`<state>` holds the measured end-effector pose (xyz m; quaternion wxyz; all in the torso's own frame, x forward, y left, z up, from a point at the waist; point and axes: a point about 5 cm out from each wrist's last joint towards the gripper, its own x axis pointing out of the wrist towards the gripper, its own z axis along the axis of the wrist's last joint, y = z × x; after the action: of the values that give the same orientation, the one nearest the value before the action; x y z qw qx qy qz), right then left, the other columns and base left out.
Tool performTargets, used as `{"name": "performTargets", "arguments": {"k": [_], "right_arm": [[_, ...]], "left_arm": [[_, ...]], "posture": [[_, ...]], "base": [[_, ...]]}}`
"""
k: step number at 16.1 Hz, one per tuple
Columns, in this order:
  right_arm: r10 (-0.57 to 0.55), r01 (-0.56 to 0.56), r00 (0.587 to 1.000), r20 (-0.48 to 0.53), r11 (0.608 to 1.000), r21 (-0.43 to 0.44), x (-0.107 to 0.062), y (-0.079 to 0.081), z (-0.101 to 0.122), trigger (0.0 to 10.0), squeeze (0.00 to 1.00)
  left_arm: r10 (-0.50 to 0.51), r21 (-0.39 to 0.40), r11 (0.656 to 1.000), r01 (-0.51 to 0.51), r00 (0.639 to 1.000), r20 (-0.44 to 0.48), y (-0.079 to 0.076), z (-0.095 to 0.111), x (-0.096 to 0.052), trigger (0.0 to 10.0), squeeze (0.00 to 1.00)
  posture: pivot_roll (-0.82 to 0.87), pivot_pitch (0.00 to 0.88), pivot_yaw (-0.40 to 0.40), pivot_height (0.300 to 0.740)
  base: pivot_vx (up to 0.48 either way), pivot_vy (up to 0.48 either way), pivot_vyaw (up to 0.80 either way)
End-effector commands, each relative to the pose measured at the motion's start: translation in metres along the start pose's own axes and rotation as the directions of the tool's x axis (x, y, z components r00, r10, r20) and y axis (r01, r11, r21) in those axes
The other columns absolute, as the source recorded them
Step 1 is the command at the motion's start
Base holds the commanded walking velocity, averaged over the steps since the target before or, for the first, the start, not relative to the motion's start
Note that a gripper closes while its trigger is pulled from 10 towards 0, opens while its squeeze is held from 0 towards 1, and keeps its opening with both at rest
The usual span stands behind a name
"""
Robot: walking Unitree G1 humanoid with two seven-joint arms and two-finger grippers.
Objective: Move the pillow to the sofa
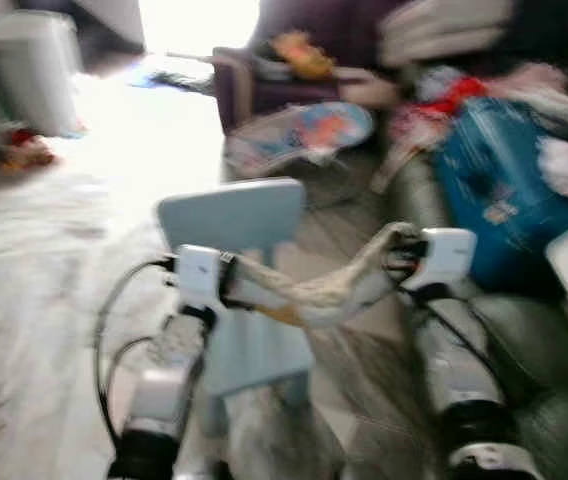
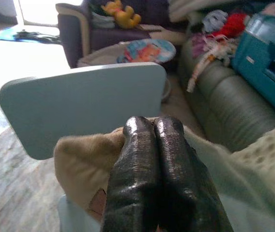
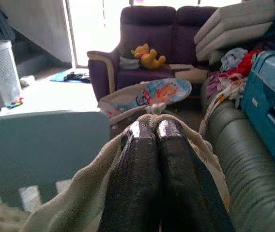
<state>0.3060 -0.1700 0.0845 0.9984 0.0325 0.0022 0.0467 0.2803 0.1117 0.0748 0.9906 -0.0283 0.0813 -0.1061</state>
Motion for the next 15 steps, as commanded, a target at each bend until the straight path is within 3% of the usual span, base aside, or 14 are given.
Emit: {"name": "performTargets", "arguments": {"k": [1,4,8,10,12,15], "right_arm": [[0.004,-0.004,0.999,0.037,1.0,-0.013,0.001,0.0,0.008,10.0,0.0],[0.027,-0.027,0.999,0.026,1.0,-0.011,-0.002,0.006,0.004,10.0,0.0],[0.042,-0.041,0.999,0.031,0.999,-0.015,0.003,0.013,0.005,10.0,0.0],[0.013,-0.012,0.999,0.039,1.0,-0.015,0.006,0.008,0.007,10.0,0.0],[0.0,0.001,0.999,0.037,1.0,-0.011,0.005,0.006,0.006,10.0,0.0],[0.022,-0.022,1.0,-0.003,1.0,-0.017,-0.005,0.012,-0.004,10.0,0.0]], "left_arm": [[-0.045,0.004,0.999,0.045,0.998,0.043,-0.012,0.012,0.006,10.0,0.0],[-0.047,-0.006,0.999,0.047,0.998,0.03,-0.018,0.012,0.009,10.0,0.0],[-0.027,0.013,1.0,0.026,0.999,0.043,-0.009,0.017,0.01,10.0,0.0],[-0.049,0.025,0.999,0.048,0.997,0.053,-0.013,0.018,0.012,10.0,0.0],[-0.06,0.024,0.998,0.058,0.995,0.078,-0.014,0.021,0.011,10.0,0.0],[-0.033,0.024,0.999,0.031,0.998,0.06,-0.008,0.018,0.011,10.0,0.0]], "posture": [[0.02,0.0,-0.021,0.74],[0.03,0.0,-0.024,0.74],[0.04,0.0,-0.017,0.74],[0.03,0.0,-0.009,0.74],[0.03,0.0,-0.011,0.74],[0.03,0.0,-0.028,0.74]], "base": [[0.0,0.48,0.0],[0.0,0.48,0.0],[0.0,0.48,0.0],[0.0,0.48,0.0],[0.0,0.0,0.0],[0.0,0.0,-0.72]]}}
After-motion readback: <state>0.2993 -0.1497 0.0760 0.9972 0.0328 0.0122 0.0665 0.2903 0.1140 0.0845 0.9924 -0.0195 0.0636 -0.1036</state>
